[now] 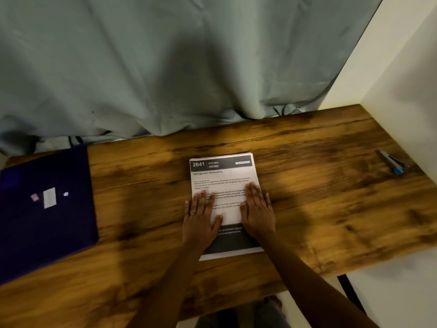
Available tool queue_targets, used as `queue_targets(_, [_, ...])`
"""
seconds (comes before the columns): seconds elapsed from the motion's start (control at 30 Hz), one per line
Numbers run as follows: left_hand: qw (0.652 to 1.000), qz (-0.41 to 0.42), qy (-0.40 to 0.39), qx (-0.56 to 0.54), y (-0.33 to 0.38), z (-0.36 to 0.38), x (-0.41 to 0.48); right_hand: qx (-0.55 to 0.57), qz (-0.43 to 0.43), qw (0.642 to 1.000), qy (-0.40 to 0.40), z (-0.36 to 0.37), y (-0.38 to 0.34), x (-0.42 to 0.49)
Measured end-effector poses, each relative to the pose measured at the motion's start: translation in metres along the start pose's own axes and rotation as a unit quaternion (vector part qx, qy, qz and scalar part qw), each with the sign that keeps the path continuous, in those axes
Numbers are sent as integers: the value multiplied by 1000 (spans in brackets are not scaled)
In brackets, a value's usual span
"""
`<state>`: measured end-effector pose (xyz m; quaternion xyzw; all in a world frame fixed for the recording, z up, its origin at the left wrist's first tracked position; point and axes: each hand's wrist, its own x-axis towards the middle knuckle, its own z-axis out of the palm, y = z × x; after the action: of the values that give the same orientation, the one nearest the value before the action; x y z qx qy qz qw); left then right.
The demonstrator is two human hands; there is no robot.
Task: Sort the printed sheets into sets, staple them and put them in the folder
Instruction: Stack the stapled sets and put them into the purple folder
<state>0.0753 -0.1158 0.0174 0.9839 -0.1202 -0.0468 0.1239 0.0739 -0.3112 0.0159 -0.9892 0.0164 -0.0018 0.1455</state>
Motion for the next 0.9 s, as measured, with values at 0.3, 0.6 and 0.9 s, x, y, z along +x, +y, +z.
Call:
queue_targets(0.3, [997, 51, 21, -52, -7, -34, 47, -18, -42, 998, 38, -28, -24, 49])
queue_targets(0.6, [999, 18, -38, -19, -20, -25, 98, -37, -114, 991, -63, 0, -35, 99])
queue_targets(0.9, [999, 25, -23, -12, -26, -18, 102, 18, 3, 1000, -9, 0, -13, 105])
